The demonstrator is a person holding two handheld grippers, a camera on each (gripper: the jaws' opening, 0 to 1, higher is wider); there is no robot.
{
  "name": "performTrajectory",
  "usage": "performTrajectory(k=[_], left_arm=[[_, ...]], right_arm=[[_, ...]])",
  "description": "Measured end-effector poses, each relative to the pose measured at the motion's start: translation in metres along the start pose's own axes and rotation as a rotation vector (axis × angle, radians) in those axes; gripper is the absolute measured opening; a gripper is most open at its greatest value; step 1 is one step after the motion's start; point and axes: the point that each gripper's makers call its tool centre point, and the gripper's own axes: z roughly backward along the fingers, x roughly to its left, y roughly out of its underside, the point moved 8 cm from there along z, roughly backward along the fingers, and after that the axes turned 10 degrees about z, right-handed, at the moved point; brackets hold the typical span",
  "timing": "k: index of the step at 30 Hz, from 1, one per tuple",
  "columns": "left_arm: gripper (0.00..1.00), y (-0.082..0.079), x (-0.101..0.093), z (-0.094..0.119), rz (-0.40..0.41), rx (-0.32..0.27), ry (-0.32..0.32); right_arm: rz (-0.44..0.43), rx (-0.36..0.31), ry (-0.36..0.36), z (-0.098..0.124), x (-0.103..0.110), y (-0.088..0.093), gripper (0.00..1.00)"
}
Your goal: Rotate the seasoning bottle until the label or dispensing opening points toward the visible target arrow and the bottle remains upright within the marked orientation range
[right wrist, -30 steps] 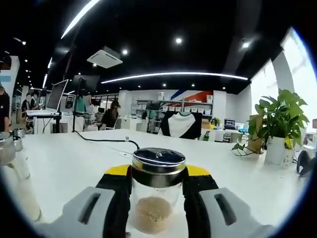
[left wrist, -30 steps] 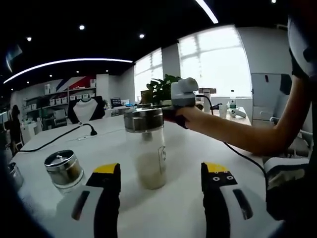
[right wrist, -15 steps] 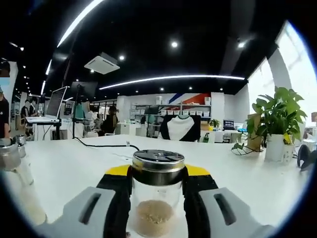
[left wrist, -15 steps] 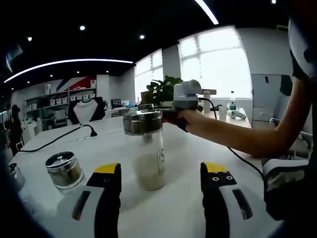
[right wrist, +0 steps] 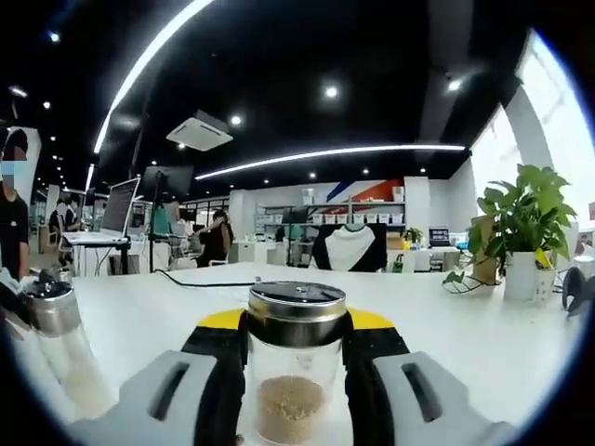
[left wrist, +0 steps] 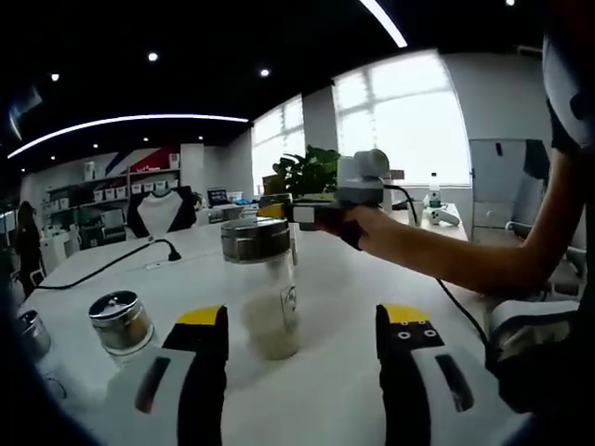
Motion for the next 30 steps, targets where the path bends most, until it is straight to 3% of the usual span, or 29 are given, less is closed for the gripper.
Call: performTrajectory(k=[20, 30], left_arm=[[0.66, 0.002, -0.042, 0.013, -0.006, -0.008, 0.04], [0.65, 0.005, -0.061, 0.004, -0.019, -0.002, 0.099]], right_arm=[[0.018, -0.073, -0.064, 0.078, 0.032, -0.028, 0.38], [-0.04, -0.113, -0.081, 0.116, 0.049, -0.024, 0.38]])
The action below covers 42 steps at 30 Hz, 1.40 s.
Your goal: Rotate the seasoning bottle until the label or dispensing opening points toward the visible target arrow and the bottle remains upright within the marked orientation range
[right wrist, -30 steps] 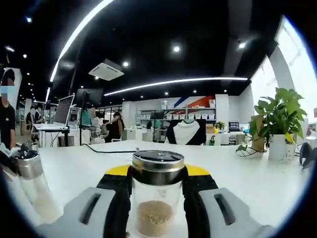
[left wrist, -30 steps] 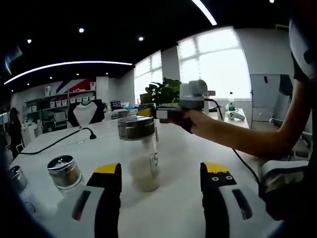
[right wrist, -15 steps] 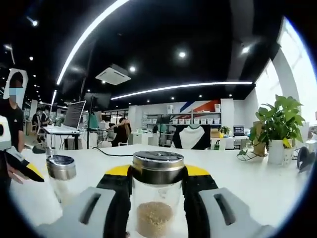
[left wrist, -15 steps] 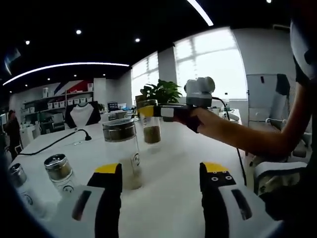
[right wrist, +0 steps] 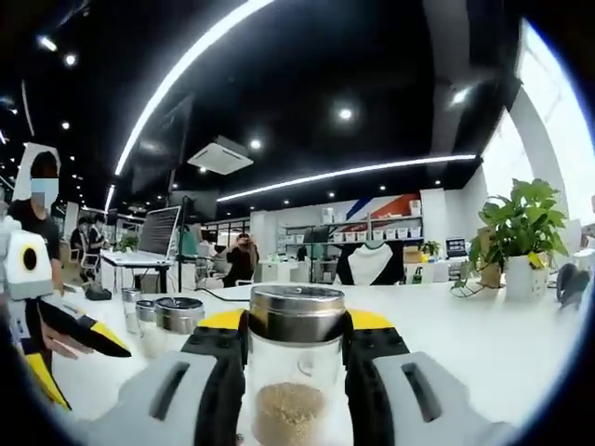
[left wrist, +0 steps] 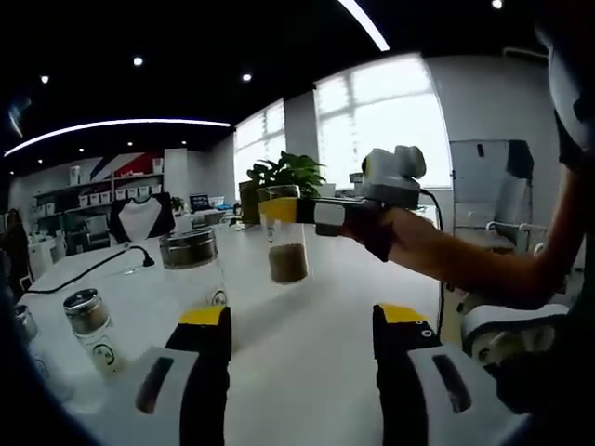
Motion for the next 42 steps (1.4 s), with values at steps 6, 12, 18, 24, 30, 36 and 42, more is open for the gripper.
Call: performTrajectory(k=[6, 12, 18, 24, 30, 36, 42], left_arm=[[0.63, 0.005, -0.004, -0.018, -0.012, 0.001, 0.049], [0.63, 0.003, -0.01, -0.054, -0.09, 0.034, 0.129], [0.63, -0.002, -0.012, -0.057, -0.102, 0.026, 0.146], [0.63, 0.002, -0.004, -0.052, -0.077, 0.036, 0.131], [0.63, 0.003, 0.003, -0.048, -0.056, 0.032, 0.111], [0.62, 0.002, 0.005, -0.047, -0.047, 0.026, 0.105], [0.62, 0.0, 0.005, -0.05, -0.046, 0.022, 0.109]], right_arm=[[-0.019, 0.0, -0.007, 0.016, 0.011, 0.007, 0.38], [-0.054, -0.018, -0.003, 0.026, 0.022, 0.017, 0.38], [-0.047, 0.015, -0.018, 0.03, 0.023, 0.015, 0.38], [-0.04, 0.017, -0.017, 0.035, 0.025, 0.014, 0.38], [-0.029, 0.023, -0.016, 0.041, 0.027, 0.013, 0.38], [-0.013, 0.03, -0.024, 0.043, 0.028, 0.012, 0.38], [-0.003, 0.03, -0.026, 0.047, 0.032, 0.011, 0.38]])
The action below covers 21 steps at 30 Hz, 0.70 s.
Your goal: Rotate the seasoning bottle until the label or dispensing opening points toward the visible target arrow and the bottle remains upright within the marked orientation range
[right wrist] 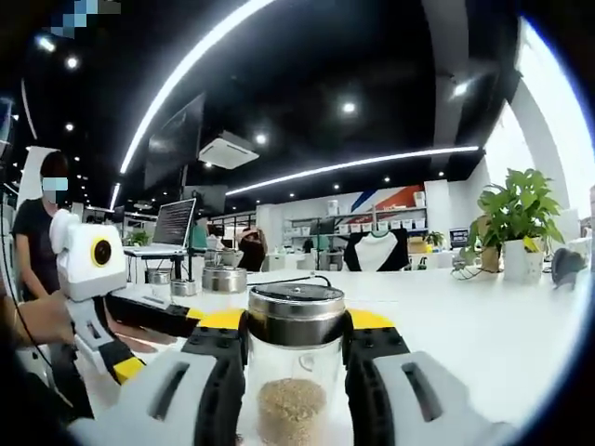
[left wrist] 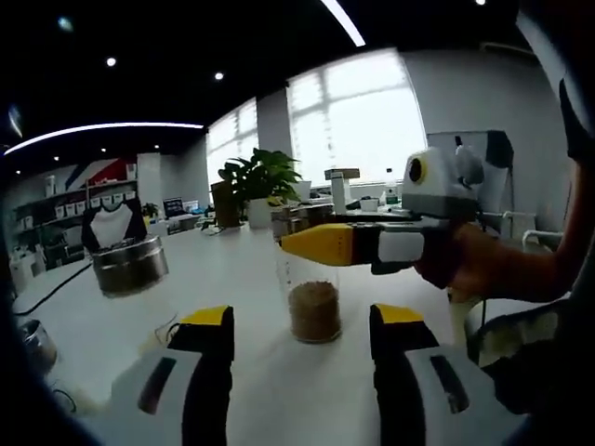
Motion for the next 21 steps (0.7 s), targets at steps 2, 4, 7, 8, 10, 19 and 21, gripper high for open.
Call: performTrajectory(k=[2, 4, 7, 8, 10, 19, 21], left_arm=[[0.62, -0.001, 0.0, 0.0, -0.003, -0.001, -0.001], [0.62, 0.0, -0.001, 0.001, 0.004, -0.002, -0.001], [0.62, 0.0, -0.001, 0.002, 0.007, -0.002, -0.005], [0.62, 0.001, 0.0, 0.002, 0.009, -0.001, -0.007], [0.62, 0.001, 0.0, 0.002, 0.012, 0.001, -0.008], [0.62, 0.002, -0.001, 0.0, 0.013, 0.008, -0.002], [0.62, 0.002, -0.001, -0.001, 0.013, 0.01, -0.001]], right_arm=[[0.014, 0.002, -0.005, 0.0, 0.002, 0.0, 0.38], [0.031, 0.008, -0.006, -0.001, 0.005, -0.001, 0.38], [0.029, 0.013, 0.004, -0.001, 0.006, -0.001, 0.39], [0.018, 0.013, 0.007, -0.001, 0.006, -0.001, 0.39], [0.005, 0.025, 0.009, -0.001, 0.006, -0.001, 0.42], [-0.061, 0.077, 0.02, -0.006, 0.003, 0.011, 0.51], [-0.065, 0.077, 0.015, -0.008, 0.003, 0.01, 0.51]])
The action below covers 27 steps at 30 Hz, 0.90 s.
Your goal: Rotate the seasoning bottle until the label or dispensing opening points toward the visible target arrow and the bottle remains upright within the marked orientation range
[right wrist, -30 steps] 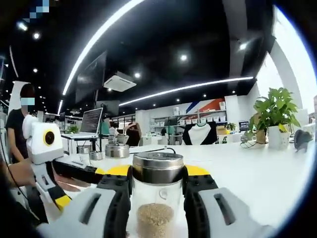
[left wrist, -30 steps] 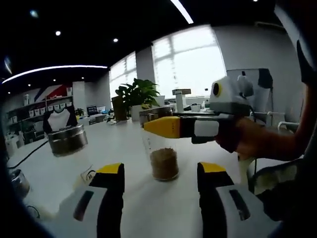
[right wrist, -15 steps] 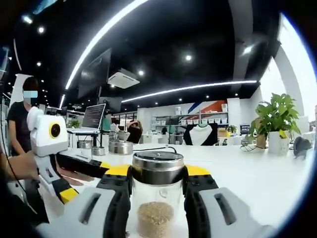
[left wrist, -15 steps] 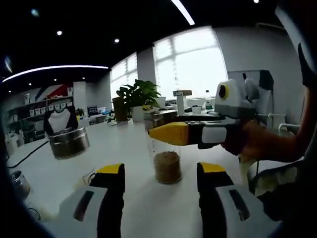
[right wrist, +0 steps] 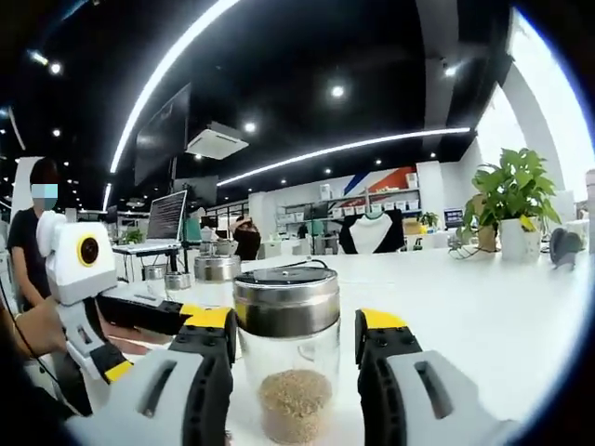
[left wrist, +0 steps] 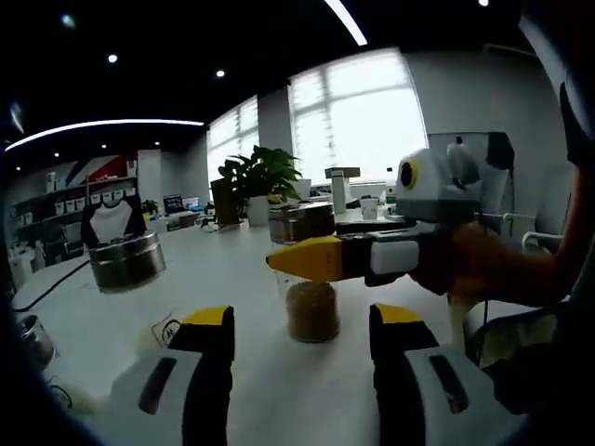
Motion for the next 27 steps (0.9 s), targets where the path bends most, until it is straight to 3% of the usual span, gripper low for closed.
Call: performTrajectory(k=[10, 27], left_arm=[[0.62, 0.0019, 0.0013, -0.0028, 0.011, 0.005, 0.003], [0.6, 0.0049, 0.0071, -0.0056, 0.033, 0.009, 0.017]], right_arm=[[0.049, -0.015, -0.034, -0.0085, -0.0001, -0.0005, 0.43], [0.044, -0.094, -0.136, -0.0071, -0.0037, 0.0016, 0.42]])
